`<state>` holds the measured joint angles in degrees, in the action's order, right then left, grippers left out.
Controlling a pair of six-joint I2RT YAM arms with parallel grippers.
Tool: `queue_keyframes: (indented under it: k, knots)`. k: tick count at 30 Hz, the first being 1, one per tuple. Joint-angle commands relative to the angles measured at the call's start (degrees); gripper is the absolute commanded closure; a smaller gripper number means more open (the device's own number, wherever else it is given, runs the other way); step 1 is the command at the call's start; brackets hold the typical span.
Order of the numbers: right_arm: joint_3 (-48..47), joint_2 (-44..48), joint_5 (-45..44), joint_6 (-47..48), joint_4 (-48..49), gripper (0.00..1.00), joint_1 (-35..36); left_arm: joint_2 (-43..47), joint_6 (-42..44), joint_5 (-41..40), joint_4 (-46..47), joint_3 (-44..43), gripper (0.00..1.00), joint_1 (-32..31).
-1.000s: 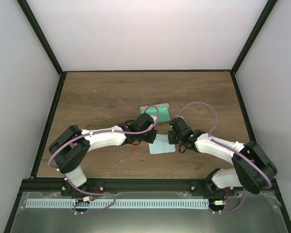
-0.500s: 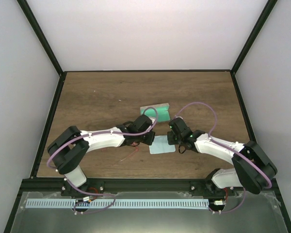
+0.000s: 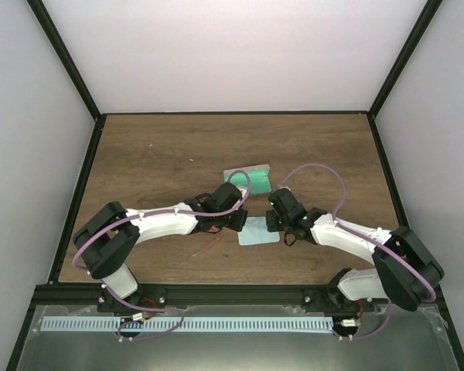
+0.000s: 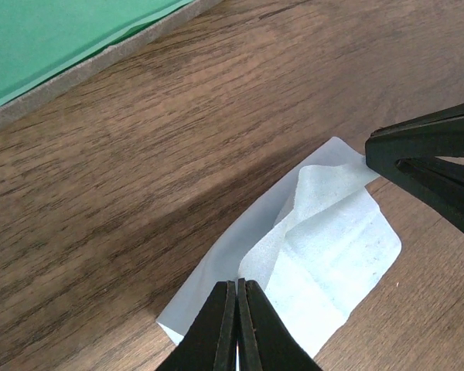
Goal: Organize the sunglasses
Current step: Fold the glasses cleaning cloth at the center of the board.
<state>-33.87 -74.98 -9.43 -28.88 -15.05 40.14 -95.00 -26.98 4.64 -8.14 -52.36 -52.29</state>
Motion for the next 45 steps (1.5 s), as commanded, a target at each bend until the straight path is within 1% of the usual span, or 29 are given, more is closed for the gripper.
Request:
queue_keyframes:
  k: [1,8,26,45]
  knots:
    - [0.0,2.0,-0.4,-1.2,-1.0,0.99,0.9,1.0,-0.3,0.6,1.3,0.8,0.96,-0.5]
    - [0.8,2.9,-0.5,-1.9,-1.8,0.99,1.4,1.4,0.3,-0.6,0.8,1.7,0.96,-0.6]
    - [3.2,5.7,0.8,-3.4,-2.6,0.99,2.0,2.1,0.0,-0.2,1.2,2.3,0.96,-1.1]
    - [4.4,6.1,1.3,-4.7,-2.6,0.99,2.7,2.6,-0.3,0.3,1.4,3.4,0.96,-1.8]
